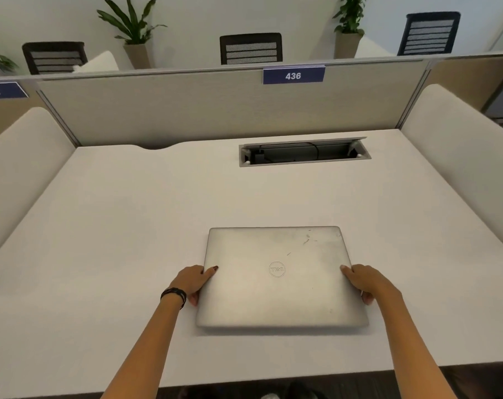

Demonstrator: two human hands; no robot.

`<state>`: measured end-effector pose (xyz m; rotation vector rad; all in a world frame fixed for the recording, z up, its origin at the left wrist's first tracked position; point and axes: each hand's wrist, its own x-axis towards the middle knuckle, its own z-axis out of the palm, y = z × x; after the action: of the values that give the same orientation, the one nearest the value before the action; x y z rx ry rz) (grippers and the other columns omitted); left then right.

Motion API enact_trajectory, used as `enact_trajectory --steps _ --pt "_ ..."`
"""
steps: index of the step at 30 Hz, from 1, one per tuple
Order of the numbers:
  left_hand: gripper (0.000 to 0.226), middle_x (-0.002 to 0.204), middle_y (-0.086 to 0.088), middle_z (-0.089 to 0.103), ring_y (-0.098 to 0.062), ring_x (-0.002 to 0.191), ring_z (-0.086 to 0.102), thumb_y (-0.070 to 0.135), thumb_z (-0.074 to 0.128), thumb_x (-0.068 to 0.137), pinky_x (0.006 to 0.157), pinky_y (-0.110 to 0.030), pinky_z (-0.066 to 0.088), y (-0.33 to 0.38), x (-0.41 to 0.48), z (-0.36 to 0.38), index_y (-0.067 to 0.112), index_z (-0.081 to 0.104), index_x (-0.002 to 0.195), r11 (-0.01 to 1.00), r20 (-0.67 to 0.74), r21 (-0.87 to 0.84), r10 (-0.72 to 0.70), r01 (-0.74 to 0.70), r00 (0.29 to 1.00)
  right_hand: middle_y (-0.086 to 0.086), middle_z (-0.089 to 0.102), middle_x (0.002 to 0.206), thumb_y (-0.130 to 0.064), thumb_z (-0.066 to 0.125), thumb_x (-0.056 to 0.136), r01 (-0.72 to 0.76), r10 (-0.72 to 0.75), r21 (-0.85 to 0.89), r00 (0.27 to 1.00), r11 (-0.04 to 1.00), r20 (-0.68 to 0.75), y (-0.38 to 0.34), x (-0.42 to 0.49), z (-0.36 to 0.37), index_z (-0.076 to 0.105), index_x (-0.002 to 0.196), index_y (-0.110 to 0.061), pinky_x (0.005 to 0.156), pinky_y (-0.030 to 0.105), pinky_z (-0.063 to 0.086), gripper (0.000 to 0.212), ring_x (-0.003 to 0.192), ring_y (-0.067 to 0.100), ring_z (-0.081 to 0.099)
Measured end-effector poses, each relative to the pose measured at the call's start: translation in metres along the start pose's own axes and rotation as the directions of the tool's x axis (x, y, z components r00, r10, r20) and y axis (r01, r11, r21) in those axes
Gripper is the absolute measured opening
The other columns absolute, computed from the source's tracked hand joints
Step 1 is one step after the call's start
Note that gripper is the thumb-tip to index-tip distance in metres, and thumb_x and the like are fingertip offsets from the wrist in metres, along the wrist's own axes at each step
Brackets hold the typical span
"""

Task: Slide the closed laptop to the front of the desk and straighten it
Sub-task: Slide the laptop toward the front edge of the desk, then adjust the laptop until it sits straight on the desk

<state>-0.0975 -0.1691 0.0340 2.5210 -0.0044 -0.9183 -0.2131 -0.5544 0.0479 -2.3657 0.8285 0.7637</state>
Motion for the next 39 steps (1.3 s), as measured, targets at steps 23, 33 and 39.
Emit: enact_trajectory --steps 23,33,39 --pt "0.072 0.051 -0.007 0.064 -0.016 0.041 0.062 0.067 0.028 0.088 0.05 -0.022 0.053 0.004 0.01 -0.01 0.007 0.058 0.061 0.986 0.13 0.164 -0.04 0.019 0.991 0.006 0.049 0.051 -0.034 0.032 0.098 0.141 -0.069 0.077 0.806 0.987 -0.588 0.027 -0.001 0.058 0.036 0.054 -0.01 0.048 0.029 0.031 0.05 0.048 0.022 0.043" --pt "0.044 0.076 -0.001 0.055 -0.026 0.078 0.062 0.056 0.05 0.087 0.067 -0.032 0.047 0.015 0.012 0.0 0.011 0.049 0.086 0.944 -0.306 0.318 0.187 -0.085 0.934 0.001 0.045 0.049 -0.013 0.042 0.096 0.268 -0.007 0.249 0.695 0.931 -0.719 0.036 -0.009 0.08 0.044 0.063 -0.011 0.041 0.021 0.026 0.033 0.041 0.014 0.038" --pt "0.055 0.149 -0.015 0.031 -0.03 0.136 0.031 0.027 0.053 0.093 0.107 -0.041 0.036 0.023 0.015 0.029 0.012 0.033 0.141 0.937 -0.489 0.041 0.321 -0.346 0.811 0.008 0.059 0.102 -0.003 0.049 0.091 0.457 -0.102 0.262 0.631 0.85 -0.769 0.045 -0.022 0.095 0.054 0.113 -0.003 0.073 0.028 0.045 0.023 0.091 0.02 0.055"
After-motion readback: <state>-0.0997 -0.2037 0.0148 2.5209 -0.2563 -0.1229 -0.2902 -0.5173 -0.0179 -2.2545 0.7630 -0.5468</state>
